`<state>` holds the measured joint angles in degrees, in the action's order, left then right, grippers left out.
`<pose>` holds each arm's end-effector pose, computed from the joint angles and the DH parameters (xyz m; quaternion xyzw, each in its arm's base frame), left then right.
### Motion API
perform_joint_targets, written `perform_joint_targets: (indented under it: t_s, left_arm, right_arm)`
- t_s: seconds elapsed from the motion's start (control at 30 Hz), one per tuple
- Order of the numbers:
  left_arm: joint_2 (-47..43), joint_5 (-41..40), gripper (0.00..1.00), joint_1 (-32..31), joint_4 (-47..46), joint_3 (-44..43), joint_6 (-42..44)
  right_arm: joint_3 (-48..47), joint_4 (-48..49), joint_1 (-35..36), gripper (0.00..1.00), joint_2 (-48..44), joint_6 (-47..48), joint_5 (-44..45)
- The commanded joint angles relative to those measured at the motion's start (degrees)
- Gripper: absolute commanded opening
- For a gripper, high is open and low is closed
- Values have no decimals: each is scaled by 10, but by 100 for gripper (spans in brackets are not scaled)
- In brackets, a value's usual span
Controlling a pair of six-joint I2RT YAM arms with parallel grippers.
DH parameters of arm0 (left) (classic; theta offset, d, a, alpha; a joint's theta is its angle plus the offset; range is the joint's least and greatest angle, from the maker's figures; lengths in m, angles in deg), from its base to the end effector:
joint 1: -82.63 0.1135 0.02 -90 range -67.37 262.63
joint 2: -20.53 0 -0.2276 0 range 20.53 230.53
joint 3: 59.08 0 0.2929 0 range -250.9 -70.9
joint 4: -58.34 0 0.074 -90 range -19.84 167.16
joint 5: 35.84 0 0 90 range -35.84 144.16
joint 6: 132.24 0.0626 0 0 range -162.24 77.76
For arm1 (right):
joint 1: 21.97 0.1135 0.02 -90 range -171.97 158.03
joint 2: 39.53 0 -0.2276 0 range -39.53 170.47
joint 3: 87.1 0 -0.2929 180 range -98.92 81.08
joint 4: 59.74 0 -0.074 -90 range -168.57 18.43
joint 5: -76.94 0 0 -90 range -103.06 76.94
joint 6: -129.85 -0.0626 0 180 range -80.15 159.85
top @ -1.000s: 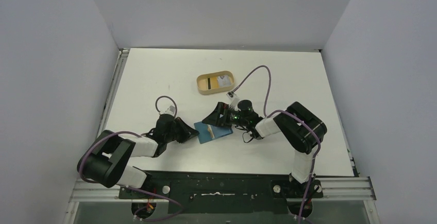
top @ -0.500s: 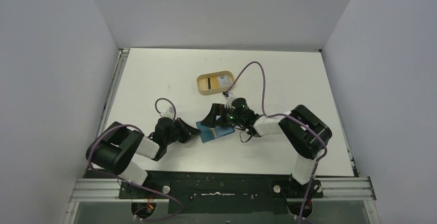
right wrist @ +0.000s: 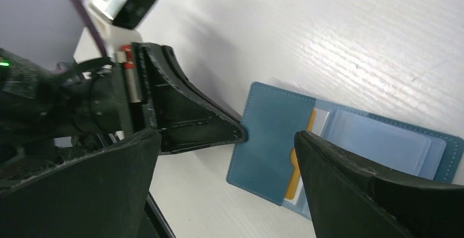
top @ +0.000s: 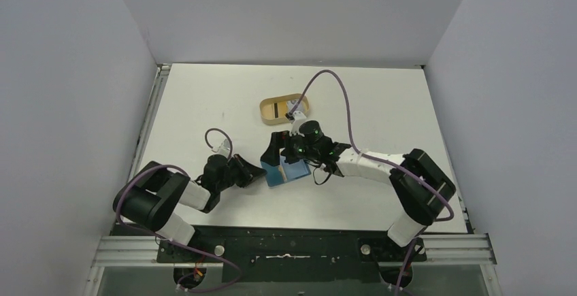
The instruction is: Take the credit cards out of the card holder
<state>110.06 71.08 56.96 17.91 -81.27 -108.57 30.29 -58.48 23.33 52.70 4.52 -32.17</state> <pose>0.2178 -0.1249 0.0102 -0.2207 0.8172 -0.4593 0.2693 0.2672 0.2992 0.1329 -0.1583 0.8363 0.4356 0.2930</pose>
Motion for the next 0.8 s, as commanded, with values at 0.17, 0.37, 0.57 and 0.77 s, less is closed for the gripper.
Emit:
perform_joint_targets:
  t_s: [0.17,0.37,0.57,0.77]
  left_arm:
    - [-39,5,0,2,20,-15,31]
    - [-46,2,0,2,65,-25,52]
    - [-67,-11,0,1,149,-39,88]
    - [-88,-37,0,-3,256,-59,129]
  right_arm:
    - [-6,89,-19,100,115,-47,-58]
    - [-11,78,-18,100,122,-36,-53]
    - [3,76,-11,100,124,-31,-51]
    - [-2,32,11,100,119,-8,-21]
